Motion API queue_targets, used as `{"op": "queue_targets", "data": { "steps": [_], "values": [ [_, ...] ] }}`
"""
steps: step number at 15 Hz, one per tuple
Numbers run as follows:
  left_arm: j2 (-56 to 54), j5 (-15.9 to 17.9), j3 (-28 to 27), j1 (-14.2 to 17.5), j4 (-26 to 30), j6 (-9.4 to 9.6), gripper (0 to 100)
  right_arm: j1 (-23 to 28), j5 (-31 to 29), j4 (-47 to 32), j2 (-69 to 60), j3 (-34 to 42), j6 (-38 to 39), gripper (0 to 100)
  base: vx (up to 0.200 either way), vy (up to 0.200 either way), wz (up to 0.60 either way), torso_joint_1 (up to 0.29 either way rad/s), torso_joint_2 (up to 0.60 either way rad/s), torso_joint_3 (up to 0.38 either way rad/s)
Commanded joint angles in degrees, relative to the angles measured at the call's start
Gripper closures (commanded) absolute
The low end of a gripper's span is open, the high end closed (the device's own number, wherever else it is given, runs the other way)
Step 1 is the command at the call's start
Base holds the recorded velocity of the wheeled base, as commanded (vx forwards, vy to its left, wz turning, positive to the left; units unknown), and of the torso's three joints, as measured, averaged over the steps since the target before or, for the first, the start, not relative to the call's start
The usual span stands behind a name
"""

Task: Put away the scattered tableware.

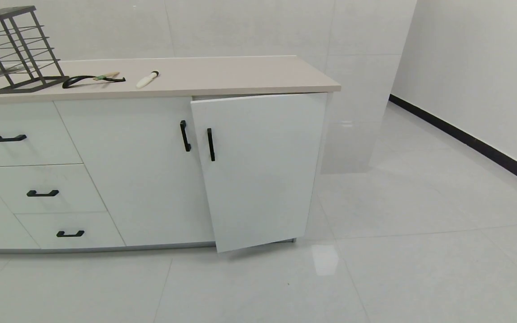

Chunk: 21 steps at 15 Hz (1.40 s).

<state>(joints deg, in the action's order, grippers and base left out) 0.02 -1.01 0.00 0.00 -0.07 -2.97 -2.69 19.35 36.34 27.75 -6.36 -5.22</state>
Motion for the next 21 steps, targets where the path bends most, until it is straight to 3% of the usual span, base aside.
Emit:
{"op": "queue_targets", "data": {
  "steps": [1,3,4,6,10,12,21],
  "values": [
    [-0.02,-0.04,0.00,0.00,-0.01,-0.01,0,5.51,1.66,-12.52,-20.80,6.36,-1.11,100,0.000,0.000,0.00,0.000,0.00,0.000],
    [-0.02,-0.04,0.00,0.00,-0.01,-0.01,0,2.25,1.84,-21.31,-25.90,6.36,-1.55,100,0.000,0.000,0.00,0.000,0.00,0.000],
    [-0.02,-0.04,0.00,0.00,-0.01,-0.01,0,2.52,2.01,-29.31,-27.57,6.36,-1.64,100,0.000,0.000,0.00,0.000,0.00,0.000],
    [-0.02,-0.04,0.00,0.00,-0.10,-0.10,0,2.69,0.17,-33.70,-27.57,6.28,3.28,100,0.000,0.000,0.00,0.000,0.00,0.000],
    [-0.02,-0.04,0.00,0.00,-0.01,0.07,0,2.61,-20.14,-36.60,-27.66,6.36,5.39,100,0.000,0.000,0.00,0.000,0.00,0.000],
    [-0.02,-0.04,0.00,0.00,-0.10,0.07,0,2.61,-18.38,-36.60,-27.66,6.36,5.92,100,0.000,0.000,0.00,0.000,0.00,0.000],
    [-0.02,-0.13,0.00,0.00,-0.10,0.16,0,2.61,-18.38,-36.69,-27.66,6.36,5.92,100,0.000,0.200,0.00,0.003,0.00,0.002]
  ]
}}
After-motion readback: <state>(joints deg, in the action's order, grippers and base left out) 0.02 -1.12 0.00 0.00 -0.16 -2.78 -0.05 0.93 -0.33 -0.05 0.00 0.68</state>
